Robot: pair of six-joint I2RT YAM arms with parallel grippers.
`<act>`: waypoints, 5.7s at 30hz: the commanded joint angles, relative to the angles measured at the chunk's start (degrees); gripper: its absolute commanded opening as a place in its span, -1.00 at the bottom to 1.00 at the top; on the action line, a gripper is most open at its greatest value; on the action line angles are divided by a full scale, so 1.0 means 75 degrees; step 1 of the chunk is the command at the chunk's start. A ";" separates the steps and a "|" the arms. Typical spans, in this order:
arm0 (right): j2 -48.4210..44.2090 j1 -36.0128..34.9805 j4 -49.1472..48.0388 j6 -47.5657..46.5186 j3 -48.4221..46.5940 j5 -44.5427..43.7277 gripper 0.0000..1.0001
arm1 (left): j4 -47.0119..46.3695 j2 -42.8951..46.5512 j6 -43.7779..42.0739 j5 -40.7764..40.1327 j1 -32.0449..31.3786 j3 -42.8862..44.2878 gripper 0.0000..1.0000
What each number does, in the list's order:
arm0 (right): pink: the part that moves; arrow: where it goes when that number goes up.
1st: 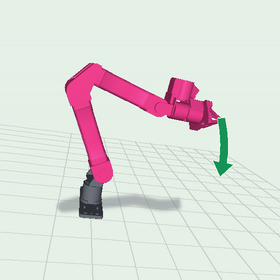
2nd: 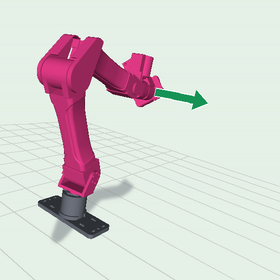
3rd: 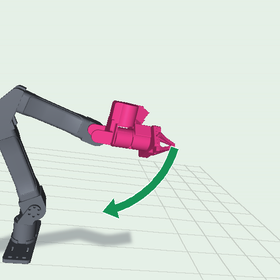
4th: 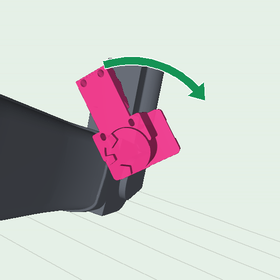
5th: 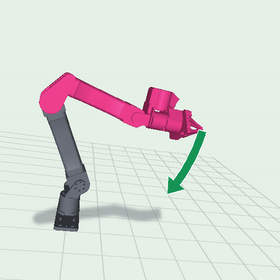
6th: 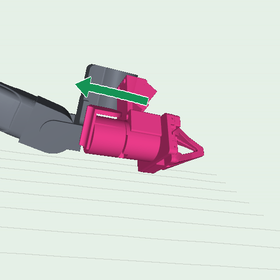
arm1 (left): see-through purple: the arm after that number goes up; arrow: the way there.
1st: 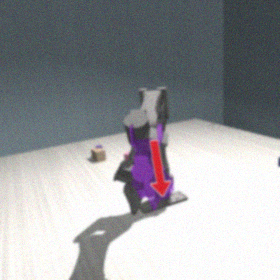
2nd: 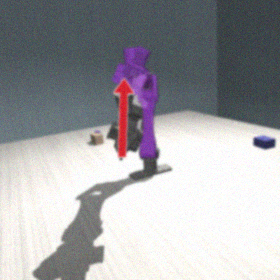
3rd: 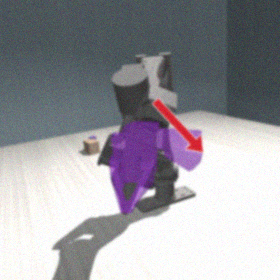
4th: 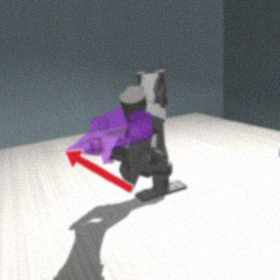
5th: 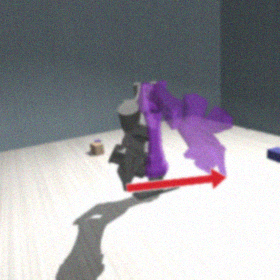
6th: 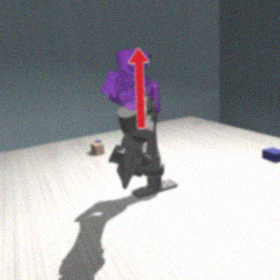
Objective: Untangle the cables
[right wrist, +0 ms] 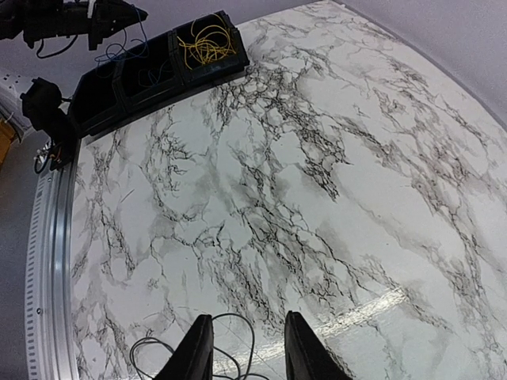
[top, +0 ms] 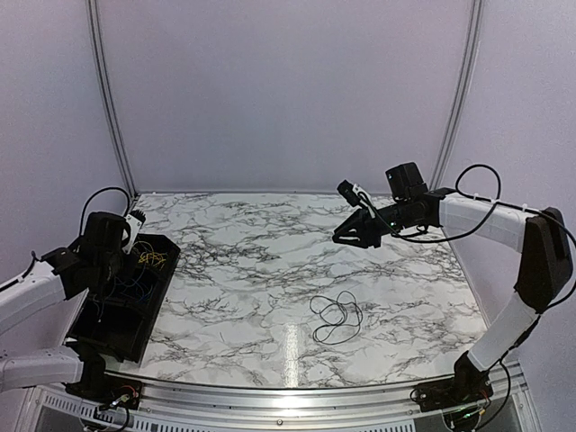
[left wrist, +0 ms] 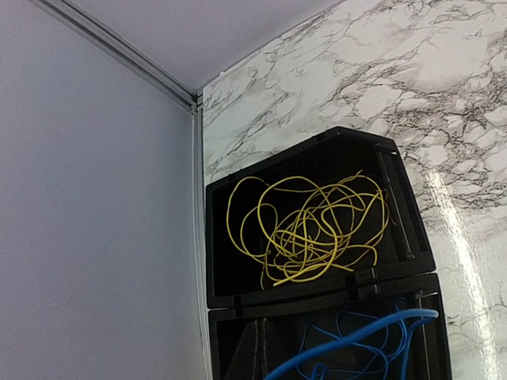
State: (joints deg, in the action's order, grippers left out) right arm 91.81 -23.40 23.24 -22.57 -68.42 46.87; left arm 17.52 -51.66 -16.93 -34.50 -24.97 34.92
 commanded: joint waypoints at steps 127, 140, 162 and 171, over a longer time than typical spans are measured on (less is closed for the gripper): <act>0.0427 -0.0091 0.0626 -0.0521 -0.0414 -0.0214 -0.40 | 0.1070 -0.2231 0.0022 -0.0565 0.0545 0.0149 -0.85; 0.0438 -0.0088 0.0662 -0.0562 -0.0439 -0.0206 -0.39 | 0.2287 -0.2347 0.0451 -0.0441 0.0527 0.1582 -0.13; 0.0544 -0.0164 0.0832 -0.0657 -0.0515 -0.0271 -0.39 | 0.0922 -0.2526 0.2888 0.1709 0.0321 0.1918 -0.46; 0.0609 -0.0162 0.0878 -0.0704 -0.0543 -0.0276 -0.40 | 0.1930 -0.3337 0.2912 0.1325 0.0257 0.2049 -0.88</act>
State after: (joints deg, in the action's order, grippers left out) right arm 95.48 -23.97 28.86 -27.09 -69.63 45.23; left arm 27.42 -76.09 3.86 -22.59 -22.90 49.69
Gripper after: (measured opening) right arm 0.300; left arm 0.097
